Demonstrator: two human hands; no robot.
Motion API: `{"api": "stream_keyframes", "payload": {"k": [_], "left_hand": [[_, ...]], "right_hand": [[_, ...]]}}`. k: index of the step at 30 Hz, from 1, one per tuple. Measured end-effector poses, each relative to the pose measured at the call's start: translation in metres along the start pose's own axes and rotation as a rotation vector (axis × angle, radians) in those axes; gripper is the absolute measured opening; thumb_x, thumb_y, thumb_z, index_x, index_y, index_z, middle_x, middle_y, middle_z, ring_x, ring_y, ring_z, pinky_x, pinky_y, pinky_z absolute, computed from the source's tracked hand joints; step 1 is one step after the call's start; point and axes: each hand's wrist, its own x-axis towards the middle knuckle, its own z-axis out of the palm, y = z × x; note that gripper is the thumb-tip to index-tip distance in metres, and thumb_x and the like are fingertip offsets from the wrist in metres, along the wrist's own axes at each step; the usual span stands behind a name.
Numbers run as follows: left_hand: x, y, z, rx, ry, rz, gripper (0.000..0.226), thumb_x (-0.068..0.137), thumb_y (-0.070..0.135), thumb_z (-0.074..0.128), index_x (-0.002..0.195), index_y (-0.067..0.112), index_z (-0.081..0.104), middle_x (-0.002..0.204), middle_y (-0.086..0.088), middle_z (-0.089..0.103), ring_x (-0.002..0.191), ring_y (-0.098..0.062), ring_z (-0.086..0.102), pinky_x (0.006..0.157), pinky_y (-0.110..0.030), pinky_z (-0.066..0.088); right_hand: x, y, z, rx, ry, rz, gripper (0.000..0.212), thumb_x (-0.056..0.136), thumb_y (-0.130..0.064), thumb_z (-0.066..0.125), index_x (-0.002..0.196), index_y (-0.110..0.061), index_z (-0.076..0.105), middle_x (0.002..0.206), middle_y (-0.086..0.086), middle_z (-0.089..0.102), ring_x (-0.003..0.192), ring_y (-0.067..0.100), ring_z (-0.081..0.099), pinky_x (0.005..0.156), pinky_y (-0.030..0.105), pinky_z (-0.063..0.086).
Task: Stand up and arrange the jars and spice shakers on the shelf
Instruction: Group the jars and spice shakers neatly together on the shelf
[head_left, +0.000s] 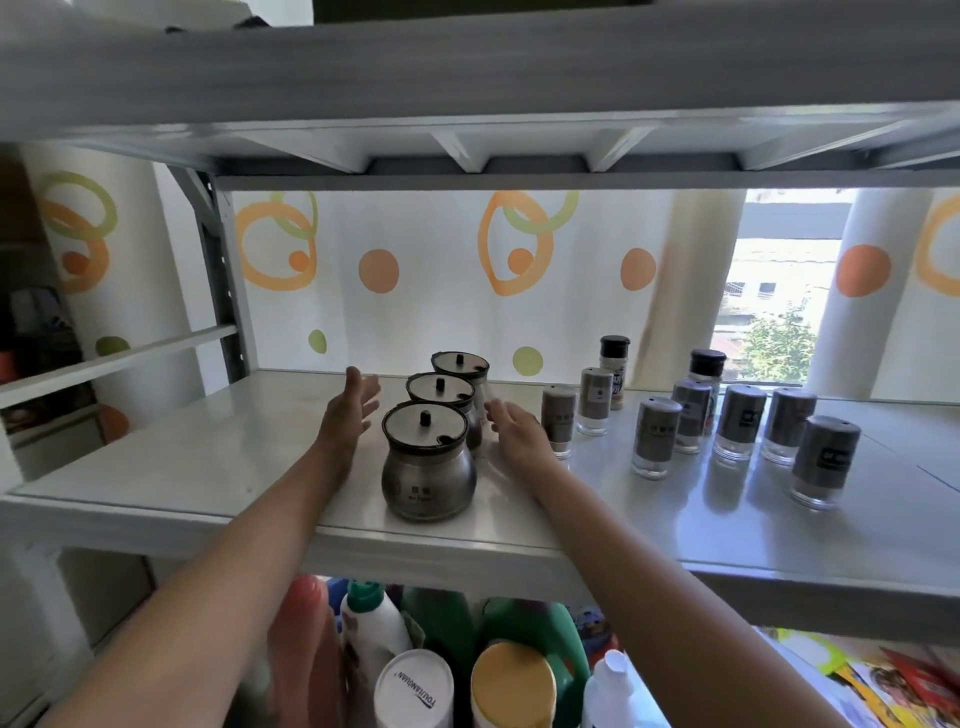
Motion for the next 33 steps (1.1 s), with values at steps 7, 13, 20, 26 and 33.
{"api": "stream_keyframes", "payload": {"k": [7, 13, 20, 26, 33], "left_hand": [[-0.016, 0.067, -0.004, 0.115, 0.096, 0.094, 0.055, 0.099, 0.042, 0.032, 0.139, 0.005, 0.041, 0.145, -0.013, 0.043, 0.129, -0.021, 0.043, 0.109, -0.034, 0.030], [-0.058, 0.106, 0.066, 0.242, -0.119, 0.142, 0.054, 0.095, 0.013, 0.047, 0.146, 0.007, 0.031, 0.147, -0.010, 0.039, 0.133, -0.022, 0.039, 0.098, -0.022, 0.032], [-0.093, 0.076, 0.130, 0.468, -0.312, 0.012, 0.068, 0.087, -0.001, 0.041, 0.150, 0.011, 0.018, 0.156, -0.014, 0.021, 0.143, -0.032, 0.022, 0.116, -0.041, 0.024], [-0.094, 0.057, 0.140, 0.456, -0.350, -0.032, 0.056, 0.083, -0.008, 0.030, 0.137, 0.004, 0.040, 0.127, -0.014, 0.049, 0.118, -0.024, 0.043, 0.105, -0.033, 0.035], [-0.099, 0.053, 0.148, 0.295, -0.369, -0.040, 0.041, 0.082, -0.014, 0.027, 0.102, 0.008, 0.056, 0.071, 0.001, 0.053, 0.064, -0.005, 0.045, 0.045, -0.001, 0.039]], "right_hand": [[-0.051, 0.012, -0.041, 0.087, -0.030, 0.032, 0.029, 0.093, -0.007, 0.046, 0.115, -0.005, 0.064, 0.105, 0.014, 0.064, 0.086, 0.018, 0.056, 0.056, 0.015, 0.049], [-0.060, 0.030, -0.070, 0.126, 0.147, 0.091, 0.036, 0.085, 0.000, 0.045, 0.114, -0.005, 0.065, 0.096, 0.007, 0.065, 0.093, 0.024, 0.058, 0.090, 0.039, 0.047], [-0.065, 0.021, -0.070, 0.082, 0.140, 0.100, 0.057, 0.087, 0.002, 0.039, 0.142, -0.011, 0.035, 0.145, 0.011, 0.043, 0.131, 0.026, 0.043, 0.111, 0.041, 0.034], [-0.053, 0.017, -0.074, 0.091, 0.098, 0.136, 0.066, 0.087, 0.006, 0.031, 0.149, -0.015, 0.020, 0.155, 0.009, 0.026, 0.143, 0.022, 0.025, 0.116, 0.032, 0.020], [-0.049, 0.013, -0.076, 0.131, 0.066, 0.120, 0.064, 0.078, 0.013, 0.029, 0.131, -0.017, 0.049, 0.105, 0.007, 0.063, 0.094, 0.020, 0.054, 0.069, 0.023, 0.041]]}}
